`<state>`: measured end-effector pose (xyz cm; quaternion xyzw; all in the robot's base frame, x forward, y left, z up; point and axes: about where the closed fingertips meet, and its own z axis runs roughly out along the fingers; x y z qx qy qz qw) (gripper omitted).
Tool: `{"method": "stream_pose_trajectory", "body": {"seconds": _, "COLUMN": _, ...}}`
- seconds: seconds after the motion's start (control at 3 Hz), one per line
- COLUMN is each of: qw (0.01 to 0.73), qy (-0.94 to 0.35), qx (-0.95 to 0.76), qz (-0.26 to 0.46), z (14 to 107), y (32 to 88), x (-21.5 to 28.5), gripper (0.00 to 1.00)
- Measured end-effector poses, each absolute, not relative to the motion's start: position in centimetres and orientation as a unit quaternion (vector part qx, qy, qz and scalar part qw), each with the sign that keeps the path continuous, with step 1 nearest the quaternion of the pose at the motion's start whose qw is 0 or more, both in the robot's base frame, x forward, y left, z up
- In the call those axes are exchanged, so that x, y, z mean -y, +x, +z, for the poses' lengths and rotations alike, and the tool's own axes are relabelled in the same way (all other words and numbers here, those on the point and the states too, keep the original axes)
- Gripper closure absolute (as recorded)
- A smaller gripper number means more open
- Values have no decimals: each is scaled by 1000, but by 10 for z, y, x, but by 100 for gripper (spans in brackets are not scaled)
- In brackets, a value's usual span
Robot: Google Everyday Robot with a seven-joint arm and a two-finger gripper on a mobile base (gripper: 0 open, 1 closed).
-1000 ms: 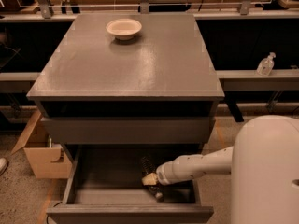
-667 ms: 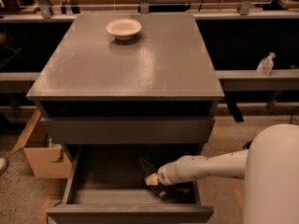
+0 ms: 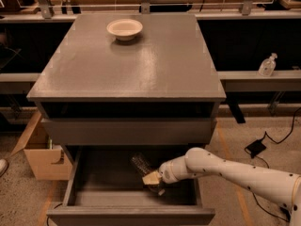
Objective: Pick water bottle from middle drawer and place on counter
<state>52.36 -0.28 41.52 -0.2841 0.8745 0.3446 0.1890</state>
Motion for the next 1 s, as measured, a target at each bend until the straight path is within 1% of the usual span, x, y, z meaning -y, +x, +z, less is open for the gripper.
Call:
{"method": "stream_pose_trajectory", "body": {"seconds": 0.33, "qw": 183, "qy": -358, "qx": -837, "qz": 371, "z": 456, "y": 500, "x": -4, "gripper": 100}}
{"method": "stream_pose_trajectory", "body": {"seconds": 1.0, "qw": 173, "qy": -371, "qx": -832, "qz": 375, "z": 454, "y": 491, "x": -7, "gripper": 100}}
